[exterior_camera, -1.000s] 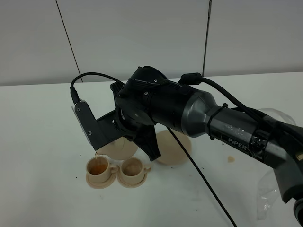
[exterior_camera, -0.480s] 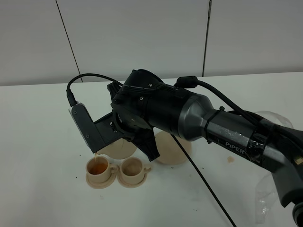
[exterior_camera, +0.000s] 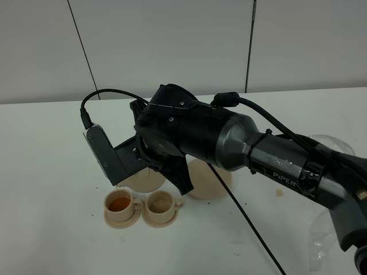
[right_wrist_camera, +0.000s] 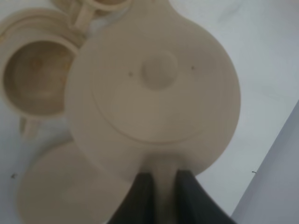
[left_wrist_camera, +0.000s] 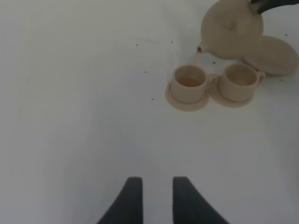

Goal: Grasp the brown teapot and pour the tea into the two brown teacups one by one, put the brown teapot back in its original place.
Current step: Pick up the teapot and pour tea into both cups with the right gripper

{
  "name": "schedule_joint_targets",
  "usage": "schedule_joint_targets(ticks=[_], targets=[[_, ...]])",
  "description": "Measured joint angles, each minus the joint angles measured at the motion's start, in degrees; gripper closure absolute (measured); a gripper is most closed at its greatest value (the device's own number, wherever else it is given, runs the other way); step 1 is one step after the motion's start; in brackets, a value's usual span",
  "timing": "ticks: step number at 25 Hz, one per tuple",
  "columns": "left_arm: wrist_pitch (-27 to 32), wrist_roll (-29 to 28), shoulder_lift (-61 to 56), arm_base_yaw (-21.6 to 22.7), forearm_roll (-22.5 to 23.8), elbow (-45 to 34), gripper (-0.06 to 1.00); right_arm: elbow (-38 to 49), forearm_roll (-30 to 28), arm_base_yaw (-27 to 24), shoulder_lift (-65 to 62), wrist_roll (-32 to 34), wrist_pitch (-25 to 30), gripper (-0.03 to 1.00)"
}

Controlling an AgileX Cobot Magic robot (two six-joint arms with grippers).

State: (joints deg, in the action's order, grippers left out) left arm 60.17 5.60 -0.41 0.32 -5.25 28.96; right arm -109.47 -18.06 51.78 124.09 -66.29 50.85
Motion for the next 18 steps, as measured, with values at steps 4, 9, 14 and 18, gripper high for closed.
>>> schedule_joint_targets(ticks=[4,9,14,18], targets=[[0.00,0.00,0.00,0.00,0.00,0.00,0.71,0.00,0.00,0.00,0.00,0.00,0.00,0.87],[0.00,0.00,0.00,0.00,0.00,0.00,0.71,0.00,0.00,0.00,0.00,0.00,0.00,0.87],[0.00,0.00,0.00,0.00,0.00,0.00,0.71,0.00,0.00,0.00,0.00,0.00,0.00,0.87],[0.00,0.00,0.00,0.00,0.00,0.00,0.71,0.00,0.00,0.00,0.00,0.00,0.00,0.87]])
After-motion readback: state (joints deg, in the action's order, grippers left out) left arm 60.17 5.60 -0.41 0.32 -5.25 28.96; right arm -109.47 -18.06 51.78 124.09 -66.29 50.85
